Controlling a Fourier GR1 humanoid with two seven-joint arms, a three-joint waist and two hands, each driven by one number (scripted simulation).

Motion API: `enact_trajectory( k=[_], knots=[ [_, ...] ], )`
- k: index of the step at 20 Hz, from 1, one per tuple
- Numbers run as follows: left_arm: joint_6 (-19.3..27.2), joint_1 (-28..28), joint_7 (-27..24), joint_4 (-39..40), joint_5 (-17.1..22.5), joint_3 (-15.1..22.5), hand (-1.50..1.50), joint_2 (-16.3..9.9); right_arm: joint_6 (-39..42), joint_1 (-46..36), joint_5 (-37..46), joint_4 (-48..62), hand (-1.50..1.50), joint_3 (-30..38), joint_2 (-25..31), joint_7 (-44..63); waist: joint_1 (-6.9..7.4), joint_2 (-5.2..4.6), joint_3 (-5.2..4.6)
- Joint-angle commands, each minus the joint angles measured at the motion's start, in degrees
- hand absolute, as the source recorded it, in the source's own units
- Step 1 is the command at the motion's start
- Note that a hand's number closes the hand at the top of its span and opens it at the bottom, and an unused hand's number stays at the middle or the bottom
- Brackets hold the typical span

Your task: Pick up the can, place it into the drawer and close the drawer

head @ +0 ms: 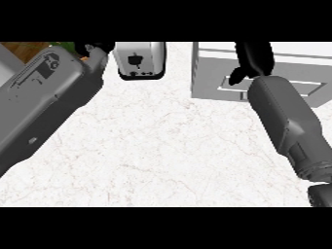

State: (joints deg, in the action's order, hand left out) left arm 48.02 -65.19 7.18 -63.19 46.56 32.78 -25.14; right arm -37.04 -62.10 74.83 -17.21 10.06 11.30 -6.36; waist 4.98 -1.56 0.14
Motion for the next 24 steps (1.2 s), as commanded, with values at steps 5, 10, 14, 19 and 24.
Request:
enact_trajectory(
  k=[5, 10, 14, 19, 24],
  knots=[
    [0.71, 0.42, 2.41, -2.92, -0.91, 0.15, -1.5, -0.77, 0.88, -7.56, 0.67, 4.17, -1.5, 1.2, 3.61, 2.06, 1.02, -0.38, -0.02],
    [-0.36, 1.44, 2.7, -5.75, -0.8, -0.18, -1.5, -1.71, 6.48, -10.75, -2.45, 6.08, -1.5, 3.68, 3.13, -1.74, 2.95, -0.7, 0.03],
    [0.48, 1.73, 2.53, -5.94, -1.24, -0.54, -1.5, -1.79, 8.87, -9.77, -13.65, 4.91, -1.5, 13.08, -0.21, -9.76, 2.09, -0.84, 0.27],
    [0.82, 4.54, 2.77, -7.6, -1.63, -0.16, -1.5, -3.07, 13.97, -9.42, -22.99, 4.7, -1.5, 21.87, -0.84, -15.63, 0.93, -0.07, 0.26],
    [0.42, 5.87, 4.02, -9.78, -1.83, 0.06, -1.5, -3.74, 16.8, -9.42, -25.49, 5.15, -1.5, 24.41, 1.29, -19.4, 1.09, -0.49, 0.07]
  ],
)
